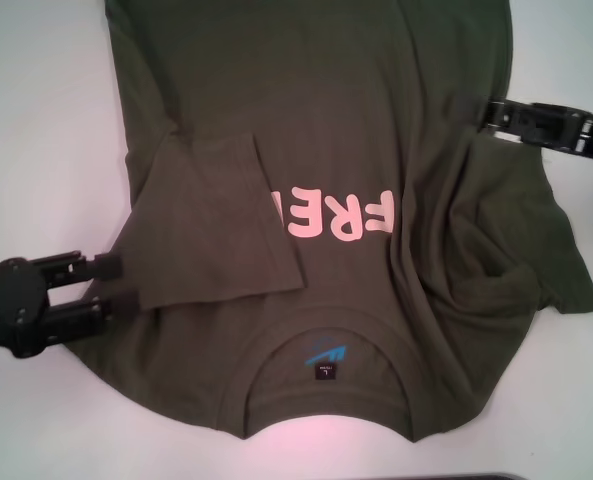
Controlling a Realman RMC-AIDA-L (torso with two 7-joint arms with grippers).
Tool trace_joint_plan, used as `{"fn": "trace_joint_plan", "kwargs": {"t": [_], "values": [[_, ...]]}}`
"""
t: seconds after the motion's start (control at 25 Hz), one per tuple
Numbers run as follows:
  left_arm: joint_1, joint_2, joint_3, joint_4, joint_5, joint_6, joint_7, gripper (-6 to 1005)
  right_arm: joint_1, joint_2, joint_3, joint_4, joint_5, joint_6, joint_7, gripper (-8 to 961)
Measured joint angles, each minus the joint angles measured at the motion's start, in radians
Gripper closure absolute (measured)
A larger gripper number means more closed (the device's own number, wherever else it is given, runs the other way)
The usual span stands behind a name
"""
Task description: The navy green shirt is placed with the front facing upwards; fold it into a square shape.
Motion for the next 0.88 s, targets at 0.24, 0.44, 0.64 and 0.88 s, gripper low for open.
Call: {"fn": "trace_joint_plan", "kwargs": {"t": [0.24,0.44,0.64,0.88], "values": [[0.013,0.015,-0.006,0.02,0.0,-0.005,0.001,366,-0.034,-0.069,0.003,-0.09,-0.177,0.006,0.146,71],[0.004,0.01,-0.006,0.027,-0.003,-0.009,-0.009,366,-0.056,-0.145,0.01,-0.138,-0.276,-0.032,0.234,71],[-0.012,0.0,-0.005,0.027,-0.001,-0.011,-0.046,366,-0.06,-0.198,0.086,-0.203,-0.371,-0.062,0.333,70],[-0.022,-0.007,-0.005,0.027,-0.005,-0.013,-0.067,366,-0.045,-0.2,0.19,-0.263,-0.521,-0.036,0.428,70]]}}
